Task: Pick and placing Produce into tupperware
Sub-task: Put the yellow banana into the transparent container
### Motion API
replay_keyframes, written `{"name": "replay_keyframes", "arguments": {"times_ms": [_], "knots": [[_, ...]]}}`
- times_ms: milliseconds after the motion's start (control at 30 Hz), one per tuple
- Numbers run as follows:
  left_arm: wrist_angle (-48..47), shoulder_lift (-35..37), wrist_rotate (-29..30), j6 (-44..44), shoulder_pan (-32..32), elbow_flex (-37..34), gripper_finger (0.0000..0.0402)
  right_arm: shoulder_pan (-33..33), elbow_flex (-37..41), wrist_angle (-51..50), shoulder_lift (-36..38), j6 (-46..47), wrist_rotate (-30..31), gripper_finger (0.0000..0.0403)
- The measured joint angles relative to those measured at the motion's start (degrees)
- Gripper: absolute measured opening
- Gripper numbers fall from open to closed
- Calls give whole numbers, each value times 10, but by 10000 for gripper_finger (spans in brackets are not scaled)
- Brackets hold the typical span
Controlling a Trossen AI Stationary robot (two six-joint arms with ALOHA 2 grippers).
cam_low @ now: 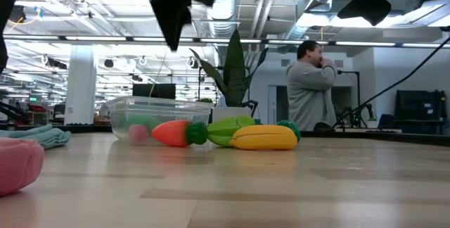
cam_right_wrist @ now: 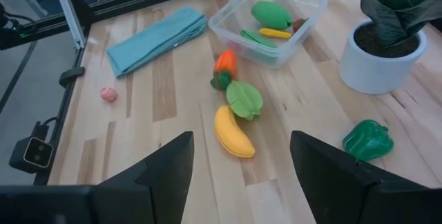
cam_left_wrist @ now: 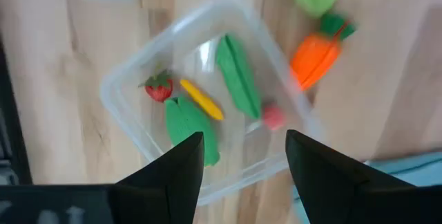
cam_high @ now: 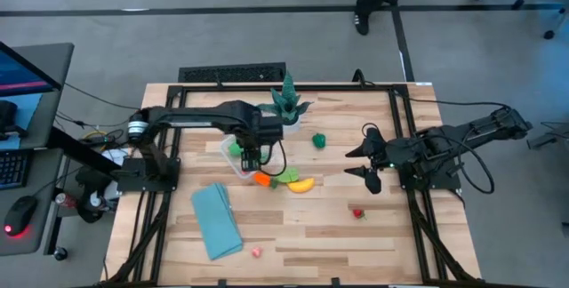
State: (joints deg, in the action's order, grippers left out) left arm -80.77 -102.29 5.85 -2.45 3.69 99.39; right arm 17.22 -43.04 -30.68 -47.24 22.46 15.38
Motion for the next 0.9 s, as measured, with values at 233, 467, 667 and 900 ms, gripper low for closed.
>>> {"name": "replay_keyframes", "arguments": {"times_ms": [233,467,667,900], "knots": [[79,79,6,-23,-69,-2,197,-7,-1,3,-10,10,0,233],[78,125,61,-26,-146,-3,197,-3,0,-23,-59,46,-23,233],[73,179,120,-42,-201,-18,197,15,0,17,-127,22,-33,233],[172,316,162,-104,-247,-156,197,10,0,136,-229,-5,-35,233]]}}
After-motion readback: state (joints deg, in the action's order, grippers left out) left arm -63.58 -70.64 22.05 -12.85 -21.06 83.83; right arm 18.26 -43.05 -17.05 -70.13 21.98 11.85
